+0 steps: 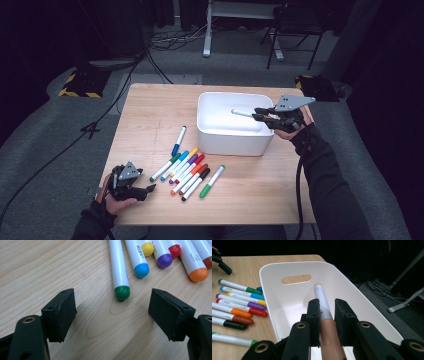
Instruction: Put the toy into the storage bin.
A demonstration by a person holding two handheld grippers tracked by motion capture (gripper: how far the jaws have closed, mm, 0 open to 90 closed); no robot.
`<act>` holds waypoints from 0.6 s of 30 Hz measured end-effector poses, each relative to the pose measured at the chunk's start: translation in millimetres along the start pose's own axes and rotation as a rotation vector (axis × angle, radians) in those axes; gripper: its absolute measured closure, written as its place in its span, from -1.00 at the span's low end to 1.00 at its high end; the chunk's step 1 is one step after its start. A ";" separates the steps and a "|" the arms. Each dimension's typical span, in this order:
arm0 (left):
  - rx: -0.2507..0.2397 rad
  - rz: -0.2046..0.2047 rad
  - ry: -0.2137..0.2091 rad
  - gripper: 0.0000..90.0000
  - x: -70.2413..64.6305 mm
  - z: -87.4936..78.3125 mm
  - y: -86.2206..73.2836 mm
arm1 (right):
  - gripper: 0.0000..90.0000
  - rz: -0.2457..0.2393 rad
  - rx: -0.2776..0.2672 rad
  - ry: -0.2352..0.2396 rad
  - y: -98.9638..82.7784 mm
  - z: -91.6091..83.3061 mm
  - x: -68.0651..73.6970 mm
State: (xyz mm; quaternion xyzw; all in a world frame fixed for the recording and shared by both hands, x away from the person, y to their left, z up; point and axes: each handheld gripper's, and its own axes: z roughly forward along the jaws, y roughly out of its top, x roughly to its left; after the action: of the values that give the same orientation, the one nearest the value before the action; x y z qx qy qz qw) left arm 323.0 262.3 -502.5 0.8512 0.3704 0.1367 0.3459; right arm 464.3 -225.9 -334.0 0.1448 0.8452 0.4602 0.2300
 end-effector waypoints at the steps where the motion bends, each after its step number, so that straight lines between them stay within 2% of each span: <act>1: 0.000 0.000 0.000 -0.50 0.0 0.0 0.0 | 0.66 0.000 0.002 0.001 -0.1 1.7 -1.2; 18: 0.001 0.000 0.000 -0.50 0.0 0.0 0.0 | 0.66 0.048 0.053 -0.001 -9.8 23.0 -12.3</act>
State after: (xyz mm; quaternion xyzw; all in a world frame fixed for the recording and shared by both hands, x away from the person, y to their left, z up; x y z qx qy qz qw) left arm 323.0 262.3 -502.6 0.8512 0.3706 0.1364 0.3457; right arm 486.4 -220.4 -349.9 0.1712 0.8533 0.4428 0.2155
